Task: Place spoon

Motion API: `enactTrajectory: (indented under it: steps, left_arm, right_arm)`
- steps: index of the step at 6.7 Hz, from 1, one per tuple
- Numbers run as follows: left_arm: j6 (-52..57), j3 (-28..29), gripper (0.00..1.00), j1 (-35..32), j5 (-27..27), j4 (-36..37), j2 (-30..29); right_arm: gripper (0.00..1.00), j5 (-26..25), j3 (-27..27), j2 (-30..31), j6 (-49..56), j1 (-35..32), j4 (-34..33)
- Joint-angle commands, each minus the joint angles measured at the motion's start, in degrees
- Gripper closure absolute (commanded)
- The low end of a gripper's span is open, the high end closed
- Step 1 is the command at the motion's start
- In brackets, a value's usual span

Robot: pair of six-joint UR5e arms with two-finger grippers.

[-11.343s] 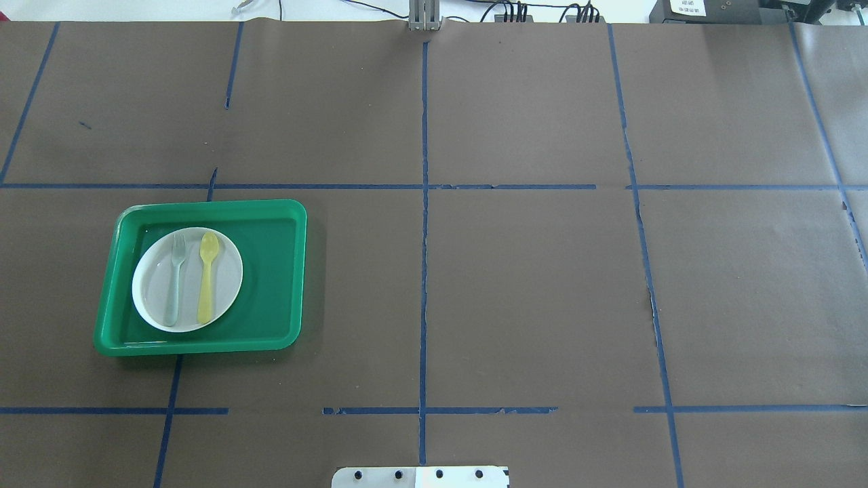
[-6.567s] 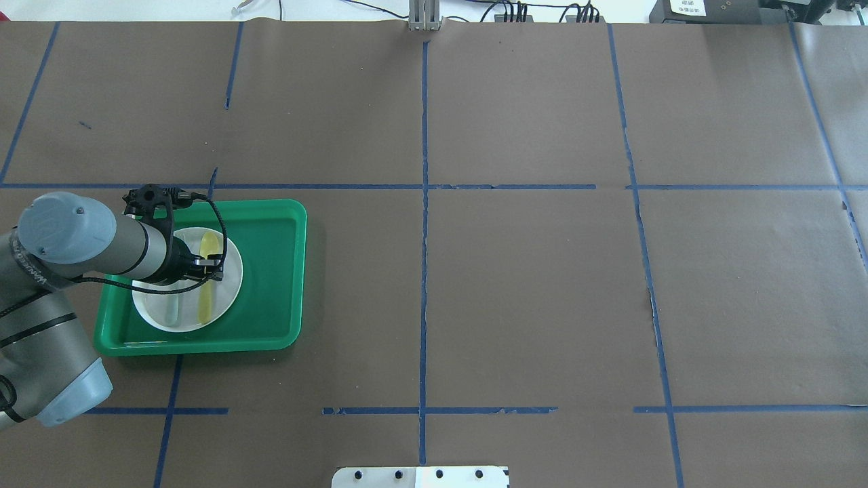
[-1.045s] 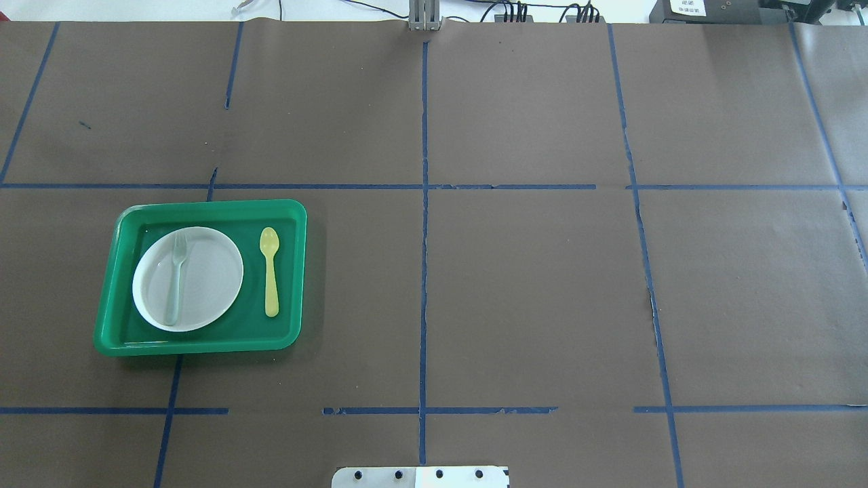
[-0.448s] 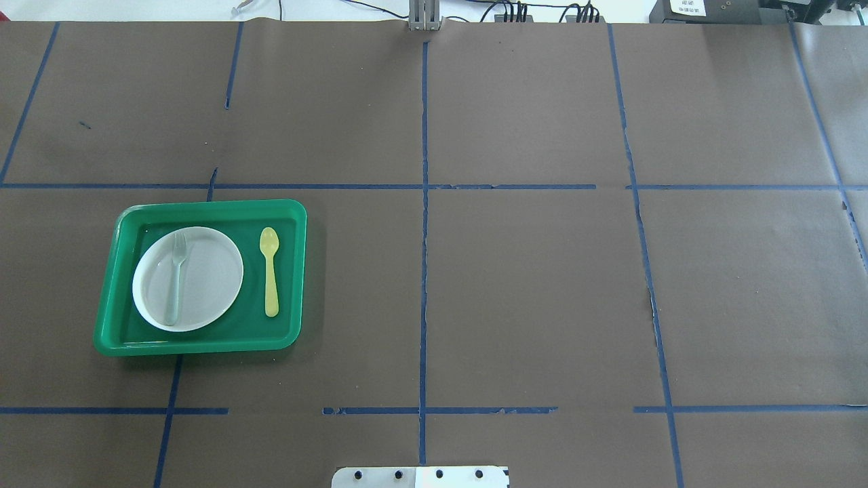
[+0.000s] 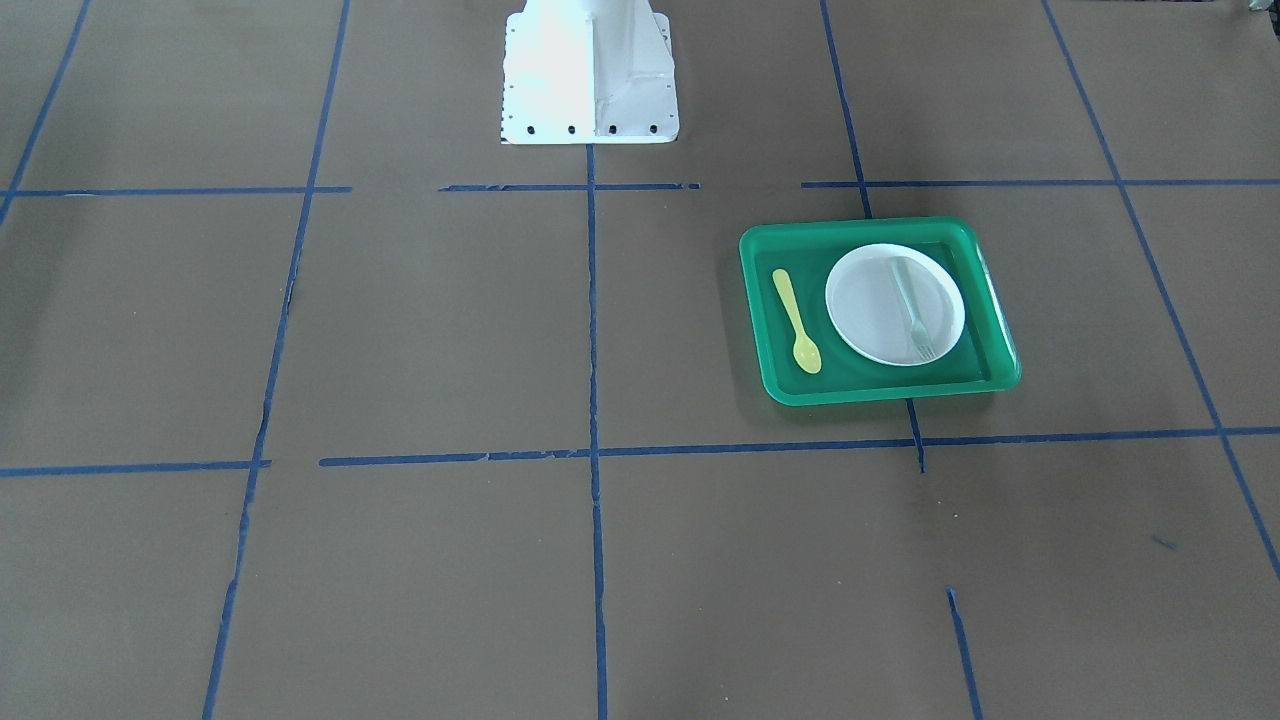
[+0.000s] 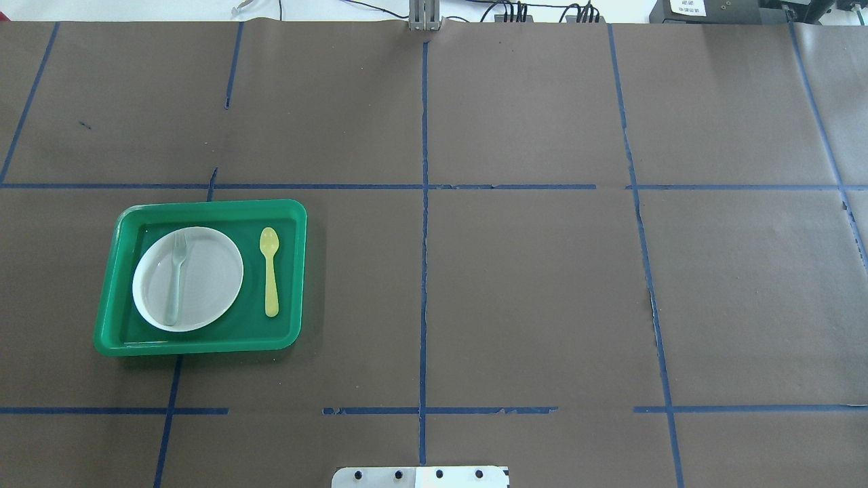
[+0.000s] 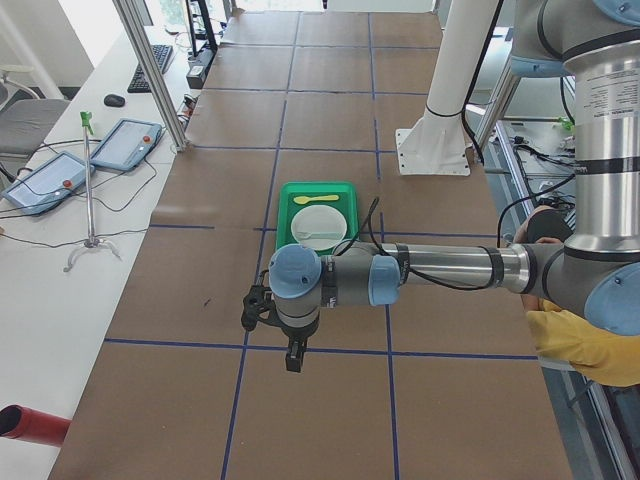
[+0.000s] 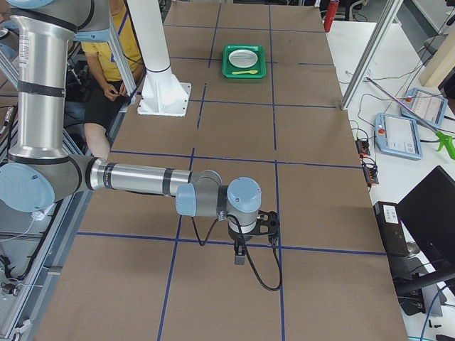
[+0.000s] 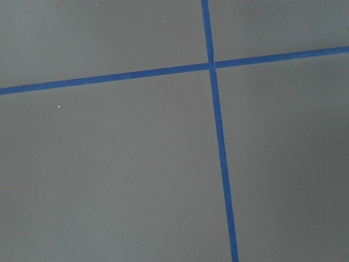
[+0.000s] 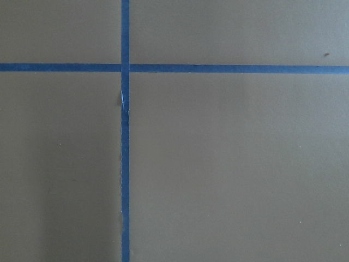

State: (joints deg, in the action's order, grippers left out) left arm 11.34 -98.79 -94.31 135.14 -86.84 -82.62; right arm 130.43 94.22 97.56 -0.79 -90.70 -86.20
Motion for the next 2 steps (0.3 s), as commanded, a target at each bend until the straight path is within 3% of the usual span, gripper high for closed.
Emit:
enactTrajectory:
  steps: [1, 2]
  left_arm:
    - [0.0, -0.09, 0.0, 0.0, 0.03, 0.0, 0.0]
    - [0.0, -0.09, 0.0, 0.0, 0.03, 0.0, 0.0]
  right_arm:
    - [0.0, 0.0, 0.0, 0.0, 0.0, 0.0, -0.02]
    - [0.0, 0.0, 0.0, 0.0, 0.0, 0.0, -0.02]
